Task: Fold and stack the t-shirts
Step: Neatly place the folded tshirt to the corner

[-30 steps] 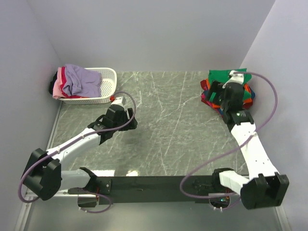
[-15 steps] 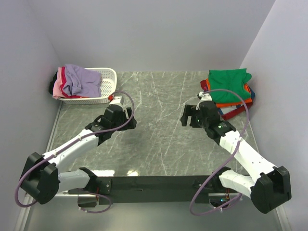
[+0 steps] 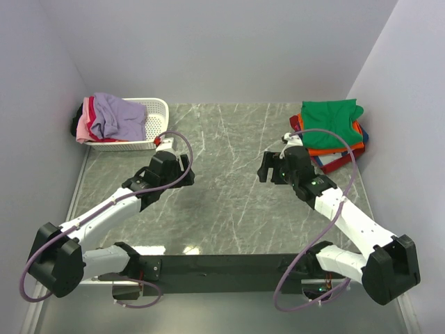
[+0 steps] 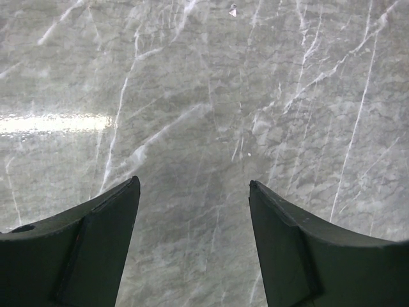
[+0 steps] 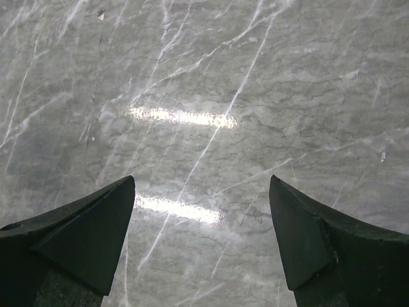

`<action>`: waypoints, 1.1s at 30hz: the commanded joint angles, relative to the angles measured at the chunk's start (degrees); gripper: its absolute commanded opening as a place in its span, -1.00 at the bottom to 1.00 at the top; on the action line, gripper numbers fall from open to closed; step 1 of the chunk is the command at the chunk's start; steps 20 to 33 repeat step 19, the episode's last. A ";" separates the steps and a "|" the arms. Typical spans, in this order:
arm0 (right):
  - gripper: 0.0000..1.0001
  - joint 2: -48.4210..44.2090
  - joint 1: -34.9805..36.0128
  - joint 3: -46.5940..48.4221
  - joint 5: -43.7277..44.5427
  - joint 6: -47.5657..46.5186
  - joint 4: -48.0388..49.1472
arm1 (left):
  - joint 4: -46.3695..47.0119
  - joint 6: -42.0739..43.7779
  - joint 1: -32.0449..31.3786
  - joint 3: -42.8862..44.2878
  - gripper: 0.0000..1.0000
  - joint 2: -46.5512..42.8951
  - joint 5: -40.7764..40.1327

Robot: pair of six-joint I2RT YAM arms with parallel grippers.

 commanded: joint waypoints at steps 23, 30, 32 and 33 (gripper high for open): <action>0.83 -1.13 0.69 0.39 1.45 -1.22 2.02 | 0.14 1.65 0.19 0.76 0.55 -2.12 -3.80; 0.83 -1.13 0.69 0.39 1.45 -1.22 2.02 | 0.14 1.65 0.19 0.76 0.55 -2.12 -3.80; 0.83 -1.13 0.69 0.39 1.45 -1.22 2.02 | 0.14 1.65 0.19 0.76 0.55 -2.12 -3.80; 0.83 -1.13 0.69 0.39 1.45 -1.22 2.02 | 0.14 1.65 0.19 0.76 0.55 -2.12 -3.80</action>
